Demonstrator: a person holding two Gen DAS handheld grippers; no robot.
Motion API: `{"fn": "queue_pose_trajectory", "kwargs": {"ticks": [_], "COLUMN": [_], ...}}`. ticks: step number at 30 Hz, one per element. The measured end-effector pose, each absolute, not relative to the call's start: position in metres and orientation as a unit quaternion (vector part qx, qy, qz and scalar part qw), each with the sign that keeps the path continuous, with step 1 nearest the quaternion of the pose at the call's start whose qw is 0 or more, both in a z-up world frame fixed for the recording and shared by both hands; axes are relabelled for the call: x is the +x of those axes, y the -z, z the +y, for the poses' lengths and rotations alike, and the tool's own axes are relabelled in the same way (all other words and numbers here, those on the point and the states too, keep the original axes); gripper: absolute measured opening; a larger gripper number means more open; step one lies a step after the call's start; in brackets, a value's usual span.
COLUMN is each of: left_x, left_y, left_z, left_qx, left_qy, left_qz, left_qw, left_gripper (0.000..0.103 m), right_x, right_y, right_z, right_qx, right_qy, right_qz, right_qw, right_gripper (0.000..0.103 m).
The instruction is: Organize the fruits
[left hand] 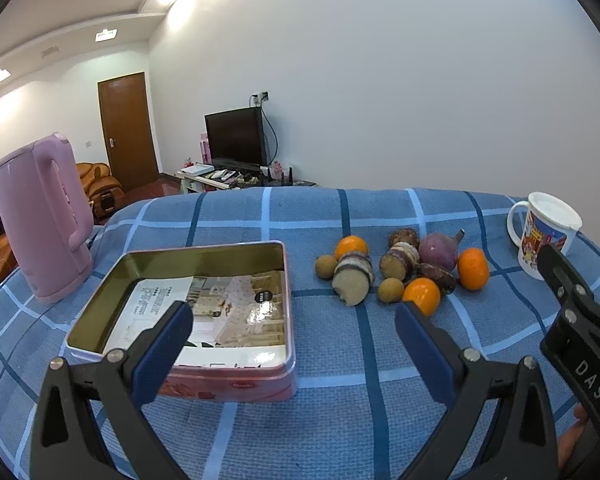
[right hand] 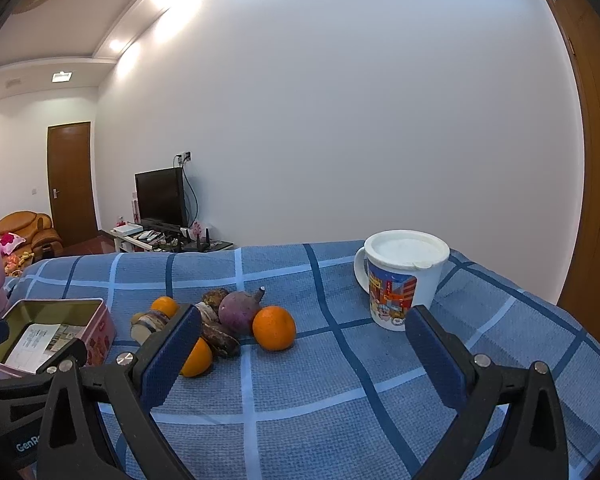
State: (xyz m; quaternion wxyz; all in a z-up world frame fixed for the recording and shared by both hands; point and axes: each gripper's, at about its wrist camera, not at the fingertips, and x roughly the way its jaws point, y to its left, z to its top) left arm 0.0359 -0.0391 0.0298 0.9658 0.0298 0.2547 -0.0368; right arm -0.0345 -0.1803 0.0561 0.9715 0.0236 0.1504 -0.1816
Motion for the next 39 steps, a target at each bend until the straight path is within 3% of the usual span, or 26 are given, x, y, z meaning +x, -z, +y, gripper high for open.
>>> {"fn": "queue_pose_trajectory", "kwargs": {"ticks": [28,39], "left_x": [0.036,0.040], "left_y": [-0.024,-0.024], "left_z": [-0.045,-0.049], "left_qx": [0.040,0.050], "left_qy": [0.048,0.074], "left_qz": [0.249,0.254], "left_qw": [0.967,0.963], "left_gripper": [0.103,0.103], "right_x": [-0.033,-0.027], "right_y": [-0.055,-0.050], "right_z": [-0.183,-0.204], "right_qx": [0.031,0.054], "right_qy": [0.190,0.230], "right_qz": [0.161,0.205], "right_qw": [0.968,0.950], "right_gripper": [0.102,0.102]}}
